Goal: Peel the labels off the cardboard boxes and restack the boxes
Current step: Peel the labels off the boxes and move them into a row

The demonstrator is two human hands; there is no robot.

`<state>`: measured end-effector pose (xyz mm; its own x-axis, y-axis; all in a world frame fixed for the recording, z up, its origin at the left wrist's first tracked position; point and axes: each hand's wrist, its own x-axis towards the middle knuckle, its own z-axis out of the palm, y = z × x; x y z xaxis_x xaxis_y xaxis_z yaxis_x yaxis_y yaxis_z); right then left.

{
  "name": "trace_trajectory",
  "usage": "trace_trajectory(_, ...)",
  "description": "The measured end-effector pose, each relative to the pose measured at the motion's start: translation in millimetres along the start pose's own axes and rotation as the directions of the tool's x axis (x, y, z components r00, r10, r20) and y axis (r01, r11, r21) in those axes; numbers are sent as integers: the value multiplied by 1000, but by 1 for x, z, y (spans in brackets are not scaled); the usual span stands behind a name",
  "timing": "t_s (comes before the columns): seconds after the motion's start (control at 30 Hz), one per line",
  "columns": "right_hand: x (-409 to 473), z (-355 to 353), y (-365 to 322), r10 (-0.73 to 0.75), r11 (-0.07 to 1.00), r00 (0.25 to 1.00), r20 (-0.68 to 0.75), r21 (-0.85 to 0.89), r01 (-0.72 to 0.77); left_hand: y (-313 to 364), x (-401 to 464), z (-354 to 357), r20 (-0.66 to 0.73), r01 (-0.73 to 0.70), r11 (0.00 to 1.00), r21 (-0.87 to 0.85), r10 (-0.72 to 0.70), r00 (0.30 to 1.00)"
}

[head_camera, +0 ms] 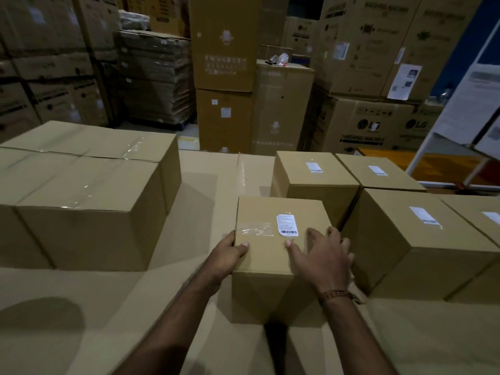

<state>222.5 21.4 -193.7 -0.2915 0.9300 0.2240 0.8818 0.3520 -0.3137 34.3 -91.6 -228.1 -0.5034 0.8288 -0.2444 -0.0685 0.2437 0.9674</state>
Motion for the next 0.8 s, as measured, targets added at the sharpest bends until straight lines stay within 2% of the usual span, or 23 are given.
trace_trajectory(0.37, -132, 11, -114, 73, 986, 997, 0, -149, -72, -18, -75, -135, -98, -44, 995, 85, 53, 994)
trace_trajectory(0.47, -165, 5, -137, 90, 981, 996, 19, -174, -85, -18, -91, -156, -227, -66, 987, 148, 99, 969)
trace_trajectory(0.57, -187, -4, -156, 83, 976, 992, 95, -210, -62, -26, -100, -169, -457, -23, 984, 175, 102, 884)
trace_trajectory(0.7, -205, -18, -170, 4, 939, 991, 136, -340, 43, -42, -106, -175, -606, 88, 992, 89, -16, 795)
trace_trajectory(0.8, -195, -28, -165, -50, 932, 987, 152, -347, 101, -52, -105, -174, -580, 116, 991, -66, -133, 804)
